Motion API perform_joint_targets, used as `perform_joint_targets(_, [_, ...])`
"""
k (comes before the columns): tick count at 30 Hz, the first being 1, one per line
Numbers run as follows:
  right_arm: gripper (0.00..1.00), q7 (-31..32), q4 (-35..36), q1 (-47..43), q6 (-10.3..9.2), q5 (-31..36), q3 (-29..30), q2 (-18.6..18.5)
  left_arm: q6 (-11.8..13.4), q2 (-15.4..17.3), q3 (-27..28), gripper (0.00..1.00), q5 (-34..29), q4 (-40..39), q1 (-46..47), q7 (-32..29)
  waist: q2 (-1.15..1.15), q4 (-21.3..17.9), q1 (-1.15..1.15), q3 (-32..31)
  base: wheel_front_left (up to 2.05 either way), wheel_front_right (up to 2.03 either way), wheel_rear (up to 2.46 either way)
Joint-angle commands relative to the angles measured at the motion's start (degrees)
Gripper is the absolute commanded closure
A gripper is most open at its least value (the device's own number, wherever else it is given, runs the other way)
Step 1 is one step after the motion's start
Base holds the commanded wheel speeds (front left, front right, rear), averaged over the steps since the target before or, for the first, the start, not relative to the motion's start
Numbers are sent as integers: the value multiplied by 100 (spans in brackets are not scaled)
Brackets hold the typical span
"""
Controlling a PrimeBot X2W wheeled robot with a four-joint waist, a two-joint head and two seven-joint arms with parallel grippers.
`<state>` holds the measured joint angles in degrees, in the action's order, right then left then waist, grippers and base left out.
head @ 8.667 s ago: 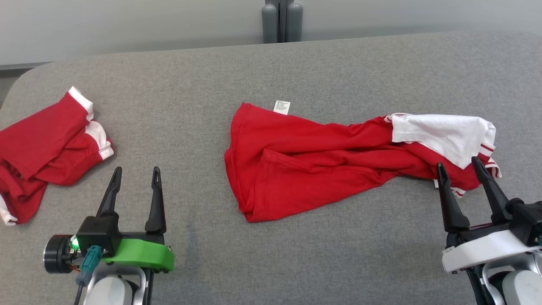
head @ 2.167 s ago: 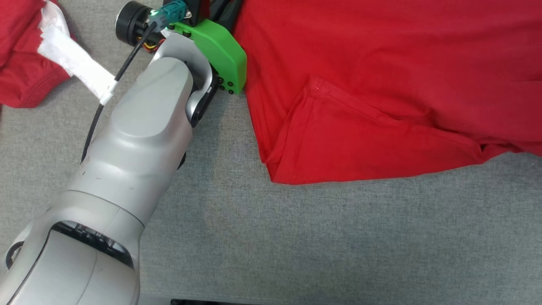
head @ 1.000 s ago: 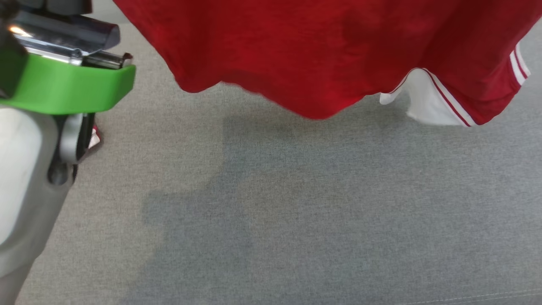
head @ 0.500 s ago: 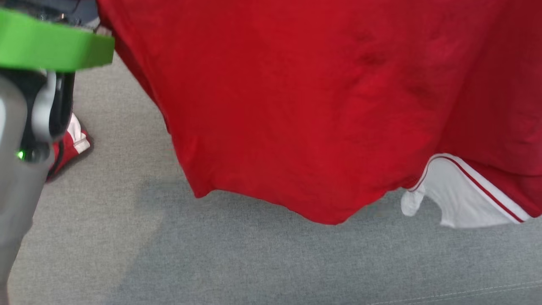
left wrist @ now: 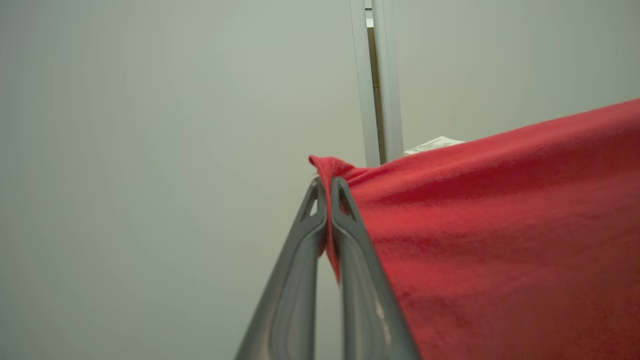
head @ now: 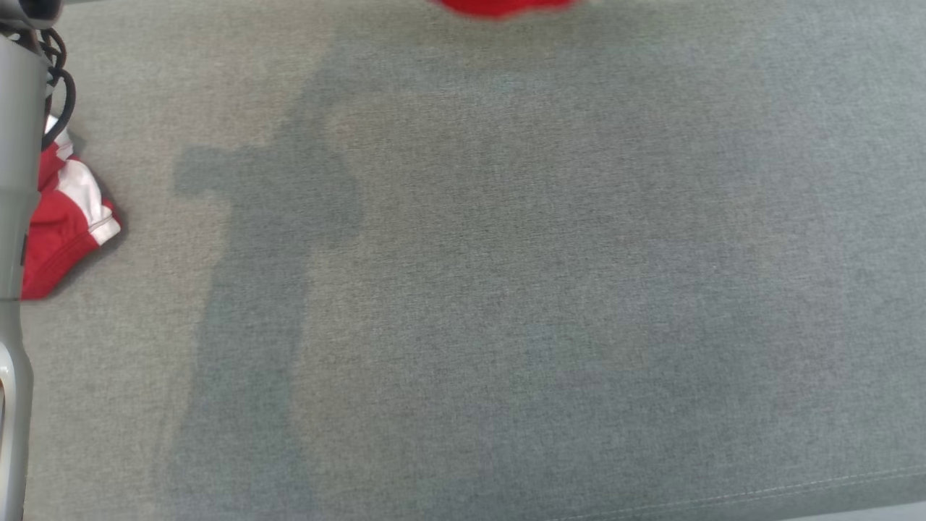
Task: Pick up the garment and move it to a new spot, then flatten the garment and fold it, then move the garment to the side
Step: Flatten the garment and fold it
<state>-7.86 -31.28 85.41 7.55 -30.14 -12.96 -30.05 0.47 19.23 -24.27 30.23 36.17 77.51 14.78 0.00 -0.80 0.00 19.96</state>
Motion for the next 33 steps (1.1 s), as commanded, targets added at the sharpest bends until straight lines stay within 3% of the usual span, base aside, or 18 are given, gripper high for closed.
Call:
perform_joint_targets(1, [100,-117,-303,71,-12,20,-131,136,-35,-28,85,100,-47,306,30,34,0,-94,0,31,0,0,0])
perform_joint_targets(9, [100,-578,-1681,-521,-12,-370,-976,969,-85,-388,635,100,-188,1375,-790,35,0,-313,0,231,0,0,0])
perform_joint_targets(15, [100,-720,-1880,-1667,-11,-934,-1485,1290,-205,-921,1029,100,-150,1872,-1710,34,0,-266,0,458,0,0,0])
perform_joint_targets(17, [100,-737,-1671,-2128,-10,-1141,-1624,1244,-257,-1063,1222,100,-147,1838,-2001,36,0,-206,0,485,0,0,0])
perform_joint_targets(22, [100,-730,-646,-3635,-10,-1395,-1168,1059,-401,-1271,1504,100,-598,1302,-2970,36,0,-101,0,369,0,0,0])
perform_joint_targets(33, [100,-733,1860,-6907,-10,-641,315,1252,-500,-1356,2137,100,-1804,-1315,-5548,35,0,-104,0,-338,0,0,0])
